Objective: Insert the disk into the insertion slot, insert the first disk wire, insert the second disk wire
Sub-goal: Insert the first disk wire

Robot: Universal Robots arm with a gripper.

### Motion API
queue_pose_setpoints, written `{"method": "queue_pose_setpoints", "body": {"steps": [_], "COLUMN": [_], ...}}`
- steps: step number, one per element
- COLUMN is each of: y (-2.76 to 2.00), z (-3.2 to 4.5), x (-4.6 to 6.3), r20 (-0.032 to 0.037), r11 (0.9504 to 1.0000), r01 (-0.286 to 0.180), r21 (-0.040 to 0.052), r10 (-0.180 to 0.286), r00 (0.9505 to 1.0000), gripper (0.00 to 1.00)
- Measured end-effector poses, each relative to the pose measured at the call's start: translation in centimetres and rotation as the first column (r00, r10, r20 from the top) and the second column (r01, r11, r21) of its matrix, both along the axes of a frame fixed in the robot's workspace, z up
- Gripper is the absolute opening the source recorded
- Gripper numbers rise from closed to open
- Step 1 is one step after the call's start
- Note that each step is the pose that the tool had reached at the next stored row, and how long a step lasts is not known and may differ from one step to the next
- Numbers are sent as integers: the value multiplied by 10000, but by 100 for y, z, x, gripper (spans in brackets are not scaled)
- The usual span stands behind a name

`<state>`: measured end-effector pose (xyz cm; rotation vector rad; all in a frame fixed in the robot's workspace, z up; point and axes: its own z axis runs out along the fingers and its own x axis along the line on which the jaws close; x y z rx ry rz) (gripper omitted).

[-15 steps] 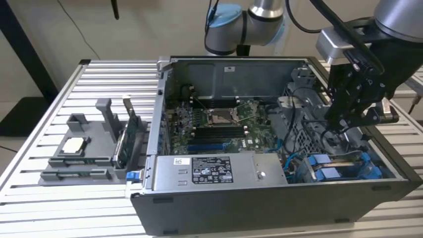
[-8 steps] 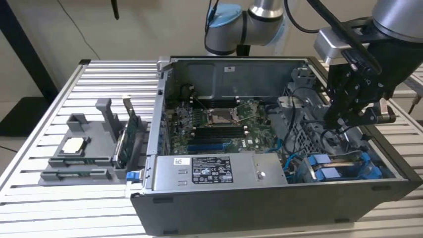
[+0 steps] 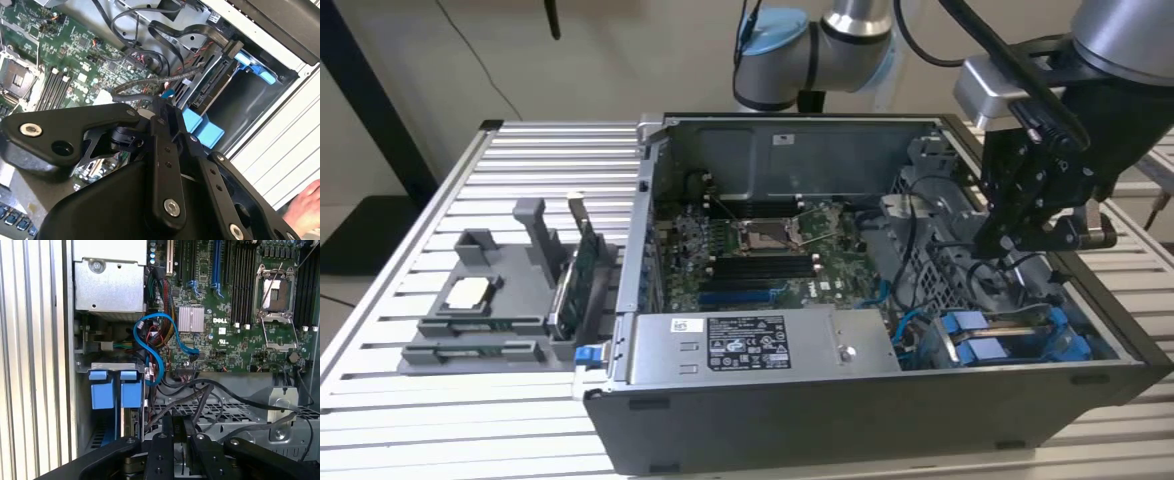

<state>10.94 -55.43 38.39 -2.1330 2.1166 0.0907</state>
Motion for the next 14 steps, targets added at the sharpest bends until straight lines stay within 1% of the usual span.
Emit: {"method": "queue_pose_setpoints", "body": {"steps": [5,7,9,11,13,14], "y": [1,0,0,-1,-2,-2], "z": [-3,-7,-12,-17,-21,-23], "x": [0,5,14,30,48,60], "r20": [-1,-2,-8,-21,-39,-49], "r11": [10000,10000,9999,9997,9993,9989], "r01": [0,1,0,0,0,0], "r21": [-10,-72,-152,-255,-382,-474], "r10": [0,-1,-1,-1,-1,-2], "r00": [10000,10000,10000,10000,10000,10000], "gripper": [19,19,19,19,19,19]}}
